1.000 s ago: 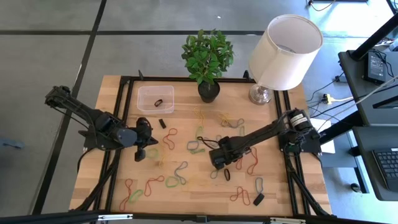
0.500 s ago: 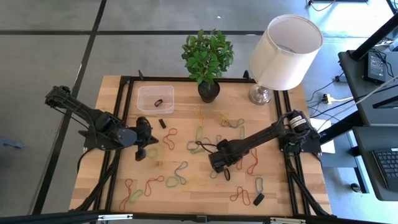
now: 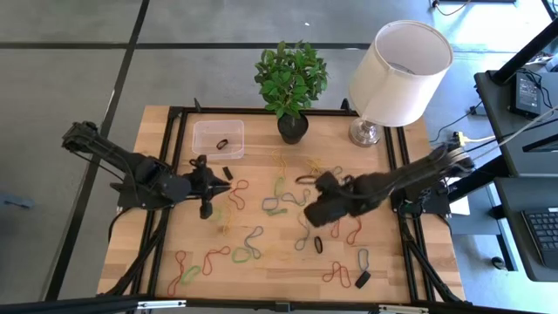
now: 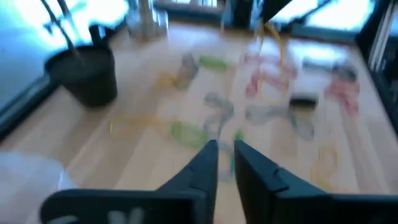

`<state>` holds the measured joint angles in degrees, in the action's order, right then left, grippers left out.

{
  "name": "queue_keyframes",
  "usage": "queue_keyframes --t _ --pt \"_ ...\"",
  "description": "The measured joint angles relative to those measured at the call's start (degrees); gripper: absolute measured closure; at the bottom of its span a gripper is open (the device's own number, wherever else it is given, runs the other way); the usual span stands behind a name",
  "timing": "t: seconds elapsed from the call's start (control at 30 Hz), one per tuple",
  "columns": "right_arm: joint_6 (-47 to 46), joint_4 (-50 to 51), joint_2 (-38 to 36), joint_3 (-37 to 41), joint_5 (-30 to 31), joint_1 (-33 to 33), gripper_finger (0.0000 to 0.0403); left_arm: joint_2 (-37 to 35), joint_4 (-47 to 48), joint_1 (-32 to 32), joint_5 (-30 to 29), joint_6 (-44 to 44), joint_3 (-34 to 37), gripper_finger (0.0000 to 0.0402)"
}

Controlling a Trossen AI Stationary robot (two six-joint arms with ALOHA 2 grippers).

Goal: Pick and place rubber bands into bin
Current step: Put the yellow rubber band into the transparent bin

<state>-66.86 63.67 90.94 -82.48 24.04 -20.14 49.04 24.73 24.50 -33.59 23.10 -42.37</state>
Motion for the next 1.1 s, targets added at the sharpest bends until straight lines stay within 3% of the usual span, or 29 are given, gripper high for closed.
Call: queue_keyframes --t 0.13,0.33,0.47,0.6,0.77,1.1 --pt "10.0 -2.5 -3.9 0.0 0.3 4.0 0.0401 2.4 -12.5 -4.3 0.8 -4.9 0.0 0.0279" --pt "30.0 -15.0 -6.2 0.0 -1.7 9.0 0.0402 8.9 -31.4 -9.7 1.9 -15.0 -0.2 0.0192" --pt "41.8 -24.2 -6.3 0.0 -4.5 11.8 0.0402 15.5 -34.8 -13.3 5.1 -17.1 -4.5 0.0162" --pt "50.2 -30.4 -6.3 0.0 -6.5 13.7 0.0402 23.3 -34.7 -16.0 10.5 -17.0 -10.4 0.0155" --pt "55.9 -31.4 -6.3 0.0 -7.7 14.1 0.0403 30.3 -35.0 -17.5 11.1 -16.9 -16.4 0.0162" --pt "59.6 -31.1 -6.6 0.0 -7.8 13.9 0.0403 36.2 -34.7 -18.0 11.9 -12.9 -18.8 0.0203"
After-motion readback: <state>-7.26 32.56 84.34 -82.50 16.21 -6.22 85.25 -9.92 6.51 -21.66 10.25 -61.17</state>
